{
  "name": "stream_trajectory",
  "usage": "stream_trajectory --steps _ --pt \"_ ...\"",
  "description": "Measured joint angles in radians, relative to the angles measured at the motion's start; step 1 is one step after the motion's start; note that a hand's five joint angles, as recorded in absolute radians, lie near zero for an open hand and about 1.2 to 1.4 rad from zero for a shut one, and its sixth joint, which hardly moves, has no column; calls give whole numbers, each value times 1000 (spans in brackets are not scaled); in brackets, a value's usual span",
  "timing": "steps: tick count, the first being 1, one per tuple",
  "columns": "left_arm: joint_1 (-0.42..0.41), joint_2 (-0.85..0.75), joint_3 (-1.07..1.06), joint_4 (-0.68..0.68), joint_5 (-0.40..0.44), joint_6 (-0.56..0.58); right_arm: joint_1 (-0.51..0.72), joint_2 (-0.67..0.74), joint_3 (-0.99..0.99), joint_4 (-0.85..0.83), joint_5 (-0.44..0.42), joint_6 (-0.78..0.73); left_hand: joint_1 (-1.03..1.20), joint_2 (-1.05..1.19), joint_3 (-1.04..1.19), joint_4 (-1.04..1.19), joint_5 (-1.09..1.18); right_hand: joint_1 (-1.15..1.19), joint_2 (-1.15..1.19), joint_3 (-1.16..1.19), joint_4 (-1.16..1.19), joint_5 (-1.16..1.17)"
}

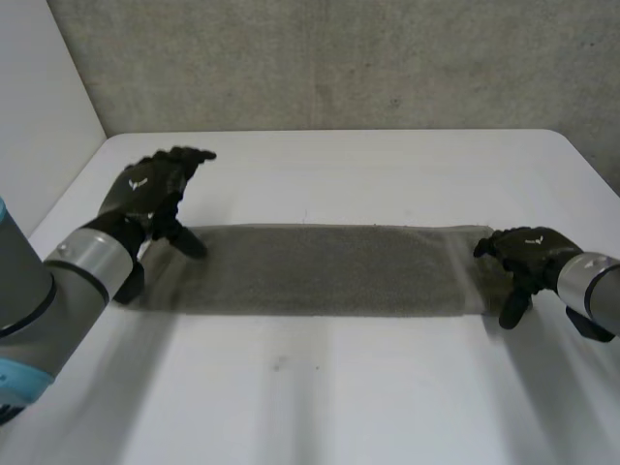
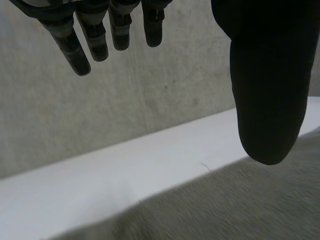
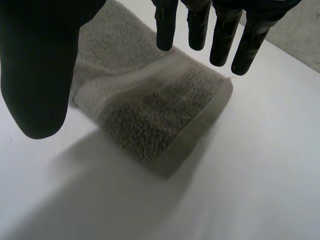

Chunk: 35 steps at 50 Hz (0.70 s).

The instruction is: Fold the towel.

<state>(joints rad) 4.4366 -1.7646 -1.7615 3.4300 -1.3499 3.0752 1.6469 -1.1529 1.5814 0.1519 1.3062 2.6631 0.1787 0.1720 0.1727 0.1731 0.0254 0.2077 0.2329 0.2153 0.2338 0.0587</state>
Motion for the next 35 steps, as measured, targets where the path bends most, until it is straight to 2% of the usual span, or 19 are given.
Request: stream_trajectory --steps 11,16,20,21,23,26,31,33,34,35 --pt "3 -9 -29 -62 -26 -13 -21 59 110 -261 -3 -87 0 0 0 0 0 259 312 331 309 288" --pt "-2 -11 -27 -66 -36 -9 -21 81 118 -295 1 -117 0 0 -1 -1 0 340 407 422 403 376" --pt "-8 -14 -28 -63 -41 -7 -23 111 109 -304 4 -150 0 -2 -2 -2 0 519 669 679 661 624" --pt "-9 -14 -28 -63 -41 -6 -23 114 107 -304 4 -154 0 -2 -2 -2 0 526 669 690 672 636" --pt "-10 -17 -29 -61 -41 -6 -28 123 101 -302 5 -163 0 -2 -2 -2 0 587 888 902 889 846" --pt "-10 -20 -30 -62 -41 -6 -37 128 94 -300 13 -179 0 -2 -2 -2 0 587 923 950 946 900" --pt "-11 -19 -30 -63 -41 -6 -57 115 88 -310 69 -228 0 -2 -2 -2 0 608 937 956 957 909" --pt "-11 -16 -31 -65 -42 -6 -70 93 87 -331 128 -273 0 -2 -2 -2 -1 637 941 965 958 917" --pt "-11 -16 -31 -65 -42 -6 -70 93 87 -331 128 -273 0 -2 -2 -2 -1 637 941 965 958 917" --pt "-11 -12 -31 -65 -42 -6 -82 75 88 -355 179 -315 0 -2 -2 -2 0 637 941 965 958 917"
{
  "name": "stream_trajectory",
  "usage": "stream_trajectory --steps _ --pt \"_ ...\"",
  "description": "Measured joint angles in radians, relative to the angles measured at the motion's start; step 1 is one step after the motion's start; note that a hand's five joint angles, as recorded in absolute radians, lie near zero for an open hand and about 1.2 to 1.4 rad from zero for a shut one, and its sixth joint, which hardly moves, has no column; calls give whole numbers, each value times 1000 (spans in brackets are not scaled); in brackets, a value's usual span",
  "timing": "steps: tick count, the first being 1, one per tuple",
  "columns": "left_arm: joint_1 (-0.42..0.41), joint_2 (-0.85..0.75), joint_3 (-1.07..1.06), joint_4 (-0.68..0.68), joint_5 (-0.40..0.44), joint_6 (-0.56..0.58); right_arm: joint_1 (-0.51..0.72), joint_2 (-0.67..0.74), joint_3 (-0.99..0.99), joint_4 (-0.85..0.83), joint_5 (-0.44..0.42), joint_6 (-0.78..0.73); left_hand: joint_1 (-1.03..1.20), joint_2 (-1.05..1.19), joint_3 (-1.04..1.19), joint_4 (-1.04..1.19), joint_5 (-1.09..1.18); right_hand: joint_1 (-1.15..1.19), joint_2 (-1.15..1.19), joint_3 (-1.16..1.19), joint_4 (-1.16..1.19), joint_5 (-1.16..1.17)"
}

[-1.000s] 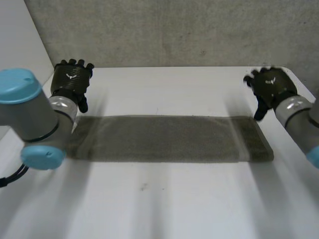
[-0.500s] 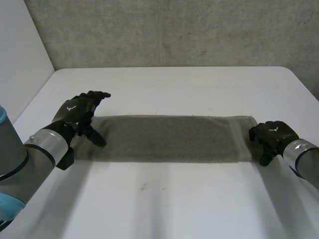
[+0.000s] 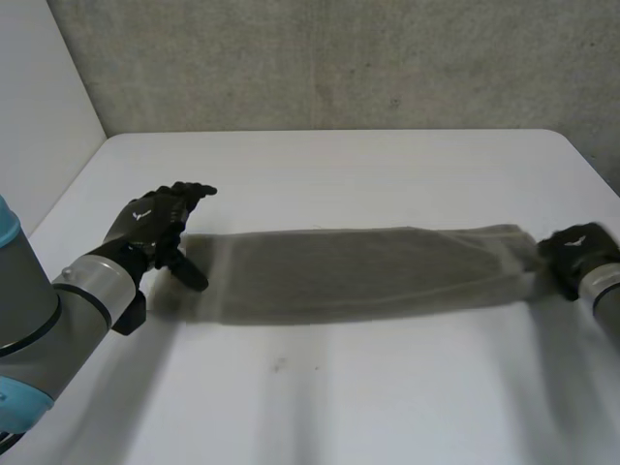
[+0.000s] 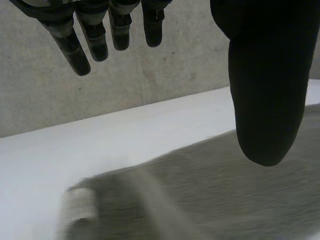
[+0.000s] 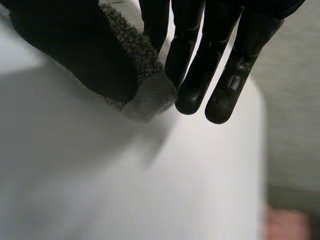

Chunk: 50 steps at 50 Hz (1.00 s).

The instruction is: Fold the towel.

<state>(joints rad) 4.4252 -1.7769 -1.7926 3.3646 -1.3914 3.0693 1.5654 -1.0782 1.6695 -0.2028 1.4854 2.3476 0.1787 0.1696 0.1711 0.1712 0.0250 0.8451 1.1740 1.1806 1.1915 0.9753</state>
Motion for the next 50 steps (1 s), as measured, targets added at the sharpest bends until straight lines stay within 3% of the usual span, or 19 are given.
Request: stream_trajectory --steps 7,12,16,25,33,43,46,49,50 --pt "0 15 -1 -2 0 0 -45 -51 -6 -98 142 -200 0 0 0 0 0 96 0 0 0 5" --pt "1 26 -3 -2 0 0 -34 -75 -48 -122 152 -249 0 0 0 0 0 100 0 0 0 5" --pt "2 35 -7 -2 0 0 42 -94 -99 -128 143 -249 0 0 0 0 0 100 0 0 0 5" --pt "4 58 -16 0 0 0 365 -60 -225 -130 46 -188 0 0 0 0 0 105 2 9 2 5" --pt "7 63 -17 -1 0 0 684 127 -350 -128 -147 -123 -2 -1 0 -1 0 109 5 9 4 6" --pt "10 61 -18 -1 0 0 828 314 -458 -122 -232 -20 -2 -2 0 -2 0 109 2 5 0 5" --pt "11 61 -17 1 0 0 840 350 -480 -120 -249 29 -2 -2 0 -2 0 28 -128 -131 -142 -104" --pt "12 58 -15 5 0 0 836 346 -487 -117 -245 99 -2 -2 0 -2 0 -507 -739 -718 -729 -676" --pt "11 57 -14 6 0 1 834 337 -486 -116 -240 118 -2 -2 0 -2 0 -586 -841 -843 -856 -799"
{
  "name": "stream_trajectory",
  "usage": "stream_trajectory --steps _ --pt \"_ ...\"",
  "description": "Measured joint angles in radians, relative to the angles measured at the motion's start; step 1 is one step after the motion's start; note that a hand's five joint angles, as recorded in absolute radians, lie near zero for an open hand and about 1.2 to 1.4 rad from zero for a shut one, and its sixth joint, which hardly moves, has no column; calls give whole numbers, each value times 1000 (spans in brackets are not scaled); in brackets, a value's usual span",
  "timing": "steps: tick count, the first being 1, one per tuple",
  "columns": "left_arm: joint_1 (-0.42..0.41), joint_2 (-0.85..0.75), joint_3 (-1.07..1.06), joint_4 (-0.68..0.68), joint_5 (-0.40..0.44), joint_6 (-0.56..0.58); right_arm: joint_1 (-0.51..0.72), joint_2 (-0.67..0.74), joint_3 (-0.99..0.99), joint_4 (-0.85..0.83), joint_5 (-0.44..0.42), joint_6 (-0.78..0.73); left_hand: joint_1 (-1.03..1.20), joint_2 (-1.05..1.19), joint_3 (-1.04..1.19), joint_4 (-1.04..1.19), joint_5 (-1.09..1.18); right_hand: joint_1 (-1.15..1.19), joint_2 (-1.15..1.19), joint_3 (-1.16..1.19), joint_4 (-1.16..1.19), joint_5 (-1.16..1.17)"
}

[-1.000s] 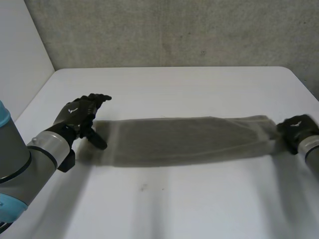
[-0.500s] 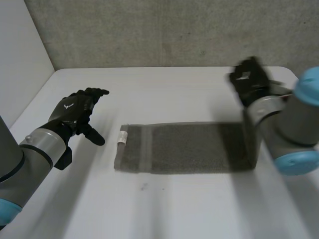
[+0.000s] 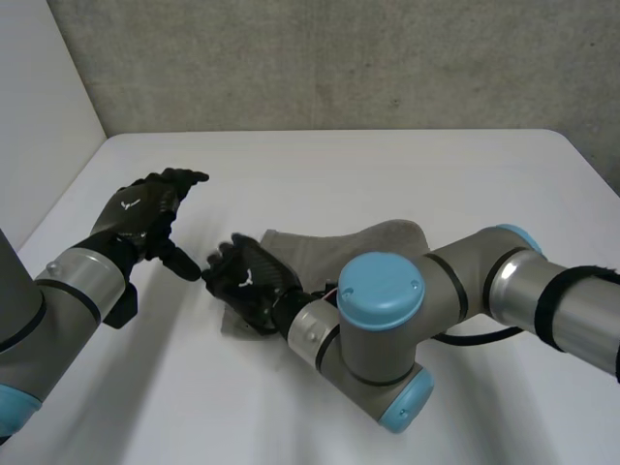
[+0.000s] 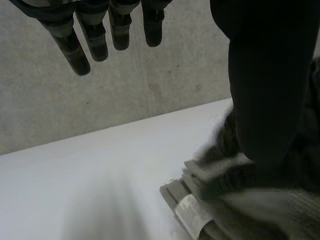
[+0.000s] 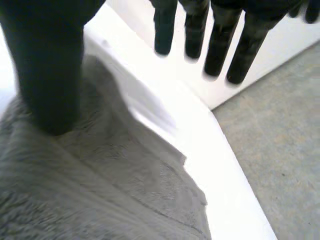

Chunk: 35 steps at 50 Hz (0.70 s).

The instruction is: Fold the towel.

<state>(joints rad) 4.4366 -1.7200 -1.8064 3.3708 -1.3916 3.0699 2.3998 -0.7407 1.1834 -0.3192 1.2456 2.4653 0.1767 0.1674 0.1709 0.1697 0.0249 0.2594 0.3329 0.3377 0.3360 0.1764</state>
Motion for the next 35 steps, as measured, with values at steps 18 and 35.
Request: stream_trajectory --steps 18,35 --pt "-157 -183 185 4 -97 13 -311 -381 278 241 137 459 0 2 0 1 1 -52 -100 -127 -103 -115" --pt "-311 -477 351 3 -308 262 -485 -380 585 84 129 382 0 0 0 0 1 602 710 683 686 637"
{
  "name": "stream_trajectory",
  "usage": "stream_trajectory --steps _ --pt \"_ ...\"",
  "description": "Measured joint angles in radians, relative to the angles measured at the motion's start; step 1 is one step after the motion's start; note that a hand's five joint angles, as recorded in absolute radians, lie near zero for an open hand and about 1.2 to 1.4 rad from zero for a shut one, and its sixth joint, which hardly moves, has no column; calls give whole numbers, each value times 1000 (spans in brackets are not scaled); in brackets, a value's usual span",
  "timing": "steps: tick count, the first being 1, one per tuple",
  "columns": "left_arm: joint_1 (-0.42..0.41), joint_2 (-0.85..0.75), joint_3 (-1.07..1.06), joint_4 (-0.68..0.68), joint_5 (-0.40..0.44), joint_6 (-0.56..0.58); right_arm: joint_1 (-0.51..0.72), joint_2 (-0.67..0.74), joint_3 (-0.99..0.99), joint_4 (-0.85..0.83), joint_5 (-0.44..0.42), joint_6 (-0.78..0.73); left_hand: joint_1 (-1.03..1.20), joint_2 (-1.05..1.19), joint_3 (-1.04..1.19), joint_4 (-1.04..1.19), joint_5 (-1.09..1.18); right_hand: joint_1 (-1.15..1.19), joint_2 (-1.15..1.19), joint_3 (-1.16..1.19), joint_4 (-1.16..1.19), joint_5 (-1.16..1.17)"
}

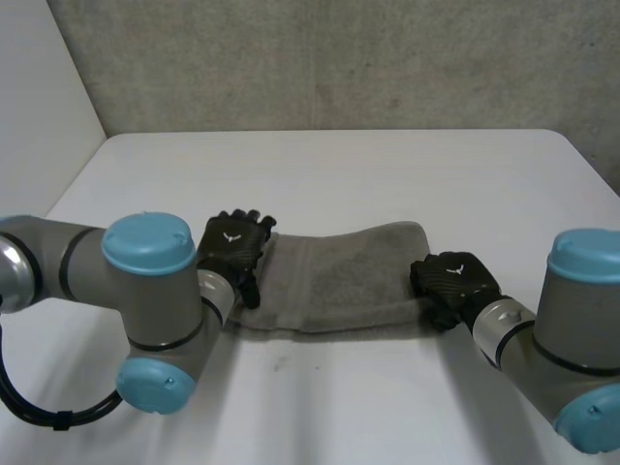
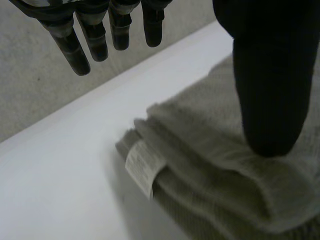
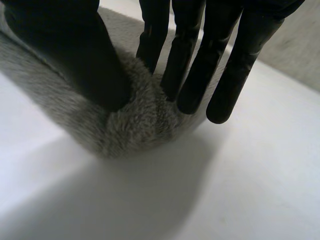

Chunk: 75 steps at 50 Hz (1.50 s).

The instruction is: Fold the towel.

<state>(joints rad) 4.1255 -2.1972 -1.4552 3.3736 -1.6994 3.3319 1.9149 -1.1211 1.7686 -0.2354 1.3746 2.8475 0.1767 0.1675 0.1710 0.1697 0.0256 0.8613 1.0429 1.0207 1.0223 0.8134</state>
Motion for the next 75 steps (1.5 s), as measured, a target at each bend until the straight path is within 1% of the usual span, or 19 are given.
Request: stream_trajectory --steps 2,12,21,24,29,33,34,38,39,40,41,44,50,55,59,62,67,71,75 --pt "-9 -5 -8 -1 -10 9 -6 0 23 -67 3 -36 0 0 0 0 0 60 127 151 154 138" --pt "-61 36 -82 -12 -12 -2 5 -16 -2 -179 29 -227 0 -1 -1 -1 0 60 131 162 169 149" --pt "-30 229 -145 -77 -10 -84 195 -6 -164 -174 96 -455 -5 -2 -5 -2 0 79 136 167 170 165" --pt "39 338 -190 -106 -10 -128 310 37 -242 -175 92 -522 -5 -2 -5 -3 0 79 136 167 170 168" --pt "126 441 -247 -127 -8 -150 420 102 -293 -174 42 -550 -5 -2 -5 -3 0 87 136 167 170 171" --pt "201 514 -299 -136 -5 -153 509 173 -305 -168 -69 -556 -5 -2 -5 -3 0 88 136 167 170 171" --pt "212 523 -308 -137 -5 -152 533 200 -301 -164 -115 -556 -5 -2 -5 -3 0 88 136 167 170 171" --pt "227 537 -325 -136 1 -151 549 224 -294 -155 -150 -553 -5 -2 -5 -3 0 68 112 143 144 151" --pt "231 540 -331 -135 9 -152 552 228 -290 -149 -153 -548 -5 -2 -5 -3 0 43 60 103 104 116" --pt "230 540 -332 -134 15 -154 552 223 -286 -141 -143 -539 -5 -2 -5 -3 0 -339 -388 -351 -335 -285" --pt "229 539 -332 -134 18 -156 551 218 -285 -138 -136 -533 -5 -2 -5 -3 0 -477 -542 -487 -490 -433" --pt "219 534 -318 -131 35 -170 539 168 -274 -126 -91 -486 -5 -2 -5 -3 0 -644 -784 -765 -767 -715" --pt "171 497 -254 -128 60 -221 471 34 -234 -116 -42 -296 -5 0 -4 -2 0 -655 -812 -810 -791 -754" --pt "93 422 -152 -129 68 -277 348 -94 -208 -86 -35 19 -2 4 -2 0 0 -655 -812 -810 -791 -755" --pt "30 333 -66 -136 63 -308 238 -144 -233 -5 -51 264 -2 8 4 5 0 -655 -812 -810 -791 -755" --pt "0 271 -22 -151 38 -322 203 -122 -274 54 -68 333 -2 9 4 5 0 -655 -812 -810 -791 -755" --pt "-45 136 54 -209 -77 -346 178 10 -400 187 -110 359 -5 7 2 3 0 -655 -812 -810 -793 -756" --pt "-73 40 94 -261 -189 -354 178 156 -520 279 -129 302 -5 5 2 2 0 -655 -812 -810 -793 -756" --pt "-79 -6 99 -281 -231 -350 184 259 -596 317 -129 221 -5 3 0 2 0 -655 -812 -810 -793 -756"
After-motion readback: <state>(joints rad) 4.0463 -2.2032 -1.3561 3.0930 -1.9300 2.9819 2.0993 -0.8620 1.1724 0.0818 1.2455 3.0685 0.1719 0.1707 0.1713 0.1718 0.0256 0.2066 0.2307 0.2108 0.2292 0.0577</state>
